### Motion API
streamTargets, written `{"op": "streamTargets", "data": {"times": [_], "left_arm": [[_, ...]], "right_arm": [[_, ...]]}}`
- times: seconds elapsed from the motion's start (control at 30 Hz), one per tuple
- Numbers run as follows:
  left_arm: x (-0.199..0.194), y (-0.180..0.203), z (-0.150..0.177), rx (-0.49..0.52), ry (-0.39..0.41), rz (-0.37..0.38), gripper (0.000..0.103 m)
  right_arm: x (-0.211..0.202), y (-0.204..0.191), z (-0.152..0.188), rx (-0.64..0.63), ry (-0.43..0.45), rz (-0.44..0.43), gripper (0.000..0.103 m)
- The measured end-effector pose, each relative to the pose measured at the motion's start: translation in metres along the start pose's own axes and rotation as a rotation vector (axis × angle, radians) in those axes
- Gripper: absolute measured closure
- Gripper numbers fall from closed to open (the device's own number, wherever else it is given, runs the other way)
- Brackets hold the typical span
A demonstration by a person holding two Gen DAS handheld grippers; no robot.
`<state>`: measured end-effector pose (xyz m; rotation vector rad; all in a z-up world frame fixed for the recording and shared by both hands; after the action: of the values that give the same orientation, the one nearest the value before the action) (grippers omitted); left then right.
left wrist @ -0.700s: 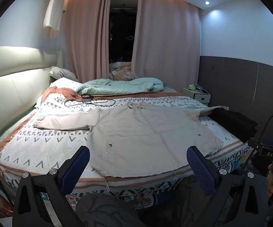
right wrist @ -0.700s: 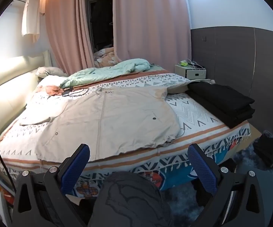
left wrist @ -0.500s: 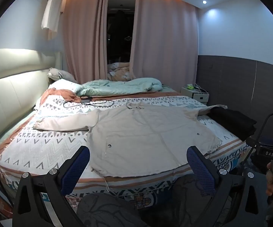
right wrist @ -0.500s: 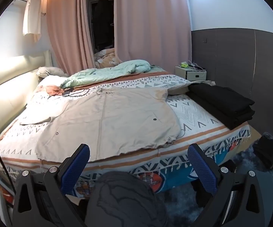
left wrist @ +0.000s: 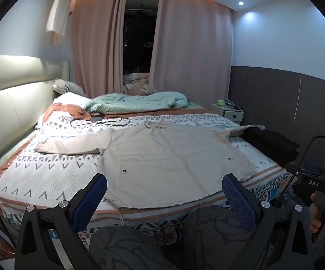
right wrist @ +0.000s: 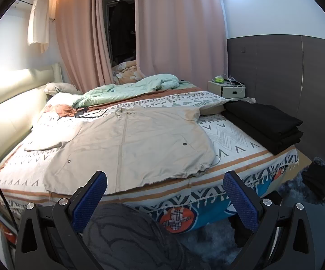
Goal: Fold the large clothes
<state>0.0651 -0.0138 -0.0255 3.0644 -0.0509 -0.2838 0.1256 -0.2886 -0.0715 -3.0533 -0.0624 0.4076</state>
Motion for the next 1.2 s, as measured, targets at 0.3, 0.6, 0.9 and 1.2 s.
{"op": "streamTargets", "data": {"times": [0.3,0.6,0.9,1.2], "left_arm": [[-0.004,-0.004,0.001,-0.017,-0.001,0.002,0.001],[-0.010,-0.008,-0.001,-0.022,0.011,-0.005,0.001],[-0.011,-0.011,0.002,-0.043,0.006,-0.004,0.001],[-0.009,-0.005,0.002,-0.025,0.007,0.014,0.001]], "right_arm": [[-0.003,0.004,0.001,0.009,0.004,0.007,0.000],[-0.005,-0.001,0.002,0.000,0.008,-0.001,0.000],[-0.006,-0.002,0.002,-0.001,0.009,0.001,0.000],[-0.008,-0.006,0.002,-0.003,0.011,0.005,0.000]]}}
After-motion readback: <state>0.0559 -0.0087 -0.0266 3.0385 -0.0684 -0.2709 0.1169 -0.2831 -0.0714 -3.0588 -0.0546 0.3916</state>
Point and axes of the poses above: each gripper's, at about its wrist camera, not at the fingertips, and x roughly the way its jaws point, y to its right, z to its underside, the point moved 8 cm from there along x, roughly the way its jaws point, and after that the axes turned 12 degrees about y, right-handed, at the moved point
